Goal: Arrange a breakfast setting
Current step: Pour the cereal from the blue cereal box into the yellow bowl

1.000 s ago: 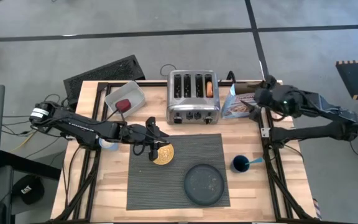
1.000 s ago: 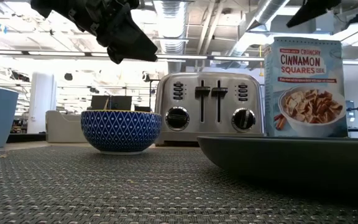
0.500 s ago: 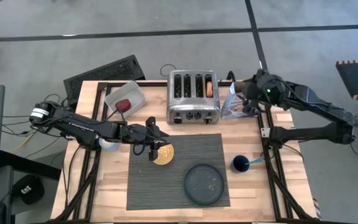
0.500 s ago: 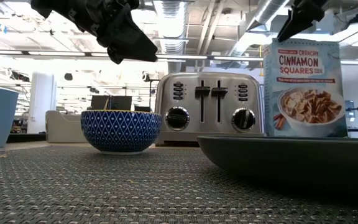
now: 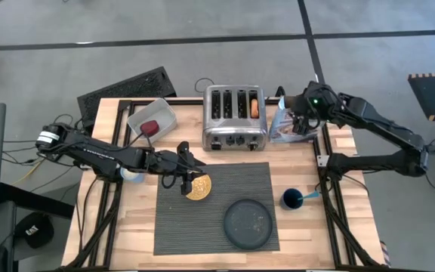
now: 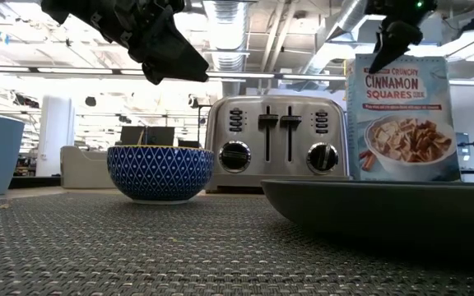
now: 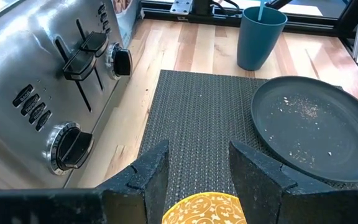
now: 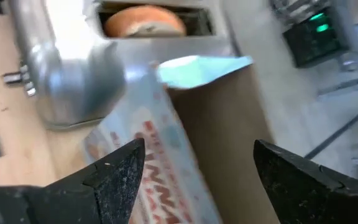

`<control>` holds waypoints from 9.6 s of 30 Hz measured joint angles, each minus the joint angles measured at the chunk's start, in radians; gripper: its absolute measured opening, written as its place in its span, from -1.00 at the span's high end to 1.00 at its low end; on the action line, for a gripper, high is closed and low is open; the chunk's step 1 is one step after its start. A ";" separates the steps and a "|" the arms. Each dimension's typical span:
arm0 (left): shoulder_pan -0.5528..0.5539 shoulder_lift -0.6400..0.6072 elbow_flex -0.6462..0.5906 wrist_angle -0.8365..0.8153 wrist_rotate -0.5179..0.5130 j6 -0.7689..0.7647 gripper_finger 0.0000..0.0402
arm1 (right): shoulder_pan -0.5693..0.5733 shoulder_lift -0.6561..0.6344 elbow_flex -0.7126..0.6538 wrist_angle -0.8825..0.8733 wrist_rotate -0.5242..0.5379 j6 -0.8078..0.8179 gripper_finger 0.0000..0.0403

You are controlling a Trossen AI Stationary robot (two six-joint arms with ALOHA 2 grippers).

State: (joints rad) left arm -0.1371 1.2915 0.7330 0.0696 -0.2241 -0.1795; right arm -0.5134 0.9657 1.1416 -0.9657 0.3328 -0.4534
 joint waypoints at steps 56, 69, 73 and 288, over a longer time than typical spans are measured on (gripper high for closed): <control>0.000 0.005 0.000 0.065 -0.052 0.002 0.26 | 0.240 0.008 0.302 -0.288 -0.166 0.149 0.90; 0.001 0.005 0.000 0.155 -0.028 0.013 0.24 | 0.370 0.023 0.379 -0.234 -0.197 0.227 0.90; 0.010 0.005 0.000 0.196 -0.015 0.012 0.16 | 0.410 0.023 0.377 -0.203 -0.197 0.221 0.90; 0.061 0.020 -0.095 1.354 0.197 0.448 1.00 | 0.485 0.676 -0.239 2.390 -0.516 0.322 -0.34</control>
State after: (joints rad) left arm -0.0761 1.3113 0.6383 1.4234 -0.0268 0.2681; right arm -0.0280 1.6421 0.9028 1.4246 -0.1833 -0.1315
